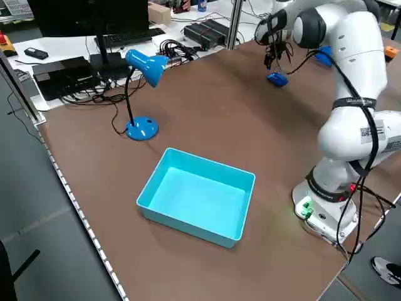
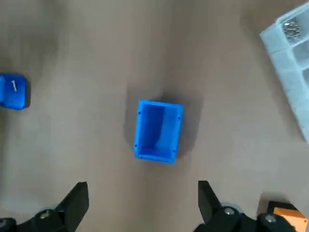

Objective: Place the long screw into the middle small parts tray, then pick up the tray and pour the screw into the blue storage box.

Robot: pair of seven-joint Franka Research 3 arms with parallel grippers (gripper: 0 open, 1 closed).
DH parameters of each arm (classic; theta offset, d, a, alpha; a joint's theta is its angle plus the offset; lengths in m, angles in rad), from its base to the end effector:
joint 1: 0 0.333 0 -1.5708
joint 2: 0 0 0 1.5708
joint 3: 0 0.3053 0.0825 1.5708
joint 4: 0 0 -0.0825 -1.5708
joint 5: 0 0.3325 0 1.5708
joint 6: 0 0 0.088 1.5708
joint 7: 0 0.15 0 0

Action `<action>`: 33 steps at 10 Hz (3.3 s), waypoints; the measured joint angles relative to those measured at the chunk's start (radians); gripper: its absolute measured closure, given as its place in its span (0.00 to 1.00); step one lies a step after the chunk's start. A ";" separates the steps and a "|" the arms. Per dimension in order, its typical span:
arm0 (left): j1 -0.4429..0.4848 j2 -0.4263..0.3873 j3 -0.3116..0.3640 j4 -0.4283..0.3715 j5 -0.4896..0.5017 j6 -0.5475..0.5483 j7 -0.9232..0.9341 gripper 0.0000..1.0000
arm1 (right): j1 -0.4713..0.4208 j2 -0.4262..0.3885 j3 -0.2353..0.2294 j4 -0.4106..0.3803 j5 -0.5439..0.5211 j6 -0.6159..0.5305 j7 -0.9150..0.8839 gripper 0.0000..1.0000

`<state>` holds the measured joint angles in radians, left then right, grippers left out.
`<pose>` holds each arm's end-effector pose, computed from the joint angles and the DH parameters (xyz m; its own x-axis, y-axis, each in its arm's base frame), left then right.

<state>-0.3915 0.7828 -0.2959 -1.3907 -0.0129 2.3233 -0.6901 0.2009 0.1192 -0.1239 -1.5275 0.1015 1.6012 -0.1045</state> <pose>0.5709 -0.4155 0.2531 0.9939 0.1101 -0.0099 0.1086 -0.9561 0.2722 0.5340 0.0595 0.5305 0.9835 0.1772 -0.0354 0.1735 -0.9807 -0.0906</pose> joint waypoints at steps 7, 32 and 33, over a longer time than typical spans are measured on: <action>0.123 -0.356 0.108 -0.011 0.002 -0.405 0.170 0.00 | 0.143 0.122 0.004 -0.142 0.264 0.301 0.004 0.03; 0.353 -0.803 0.283 -0.231 -0.007 -0.722 0.653 0.00 | 0.605 0.686 0.006 -0.079 0.384 1.052 0.414 0.44; 0.353 -0.803 0.283 -0.231 -0.007 -0.729 0.651 0.00 | 0.606 0.687 0.005 -0.078 0.384 1.053 0.414 0.47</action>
<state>-0.0388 -0.0202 -0.0129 -1.6215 -0.0203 1.5945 -0.0391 0.8070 0.8059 -0.1185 -1.6057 0.4857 2.6539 0.3098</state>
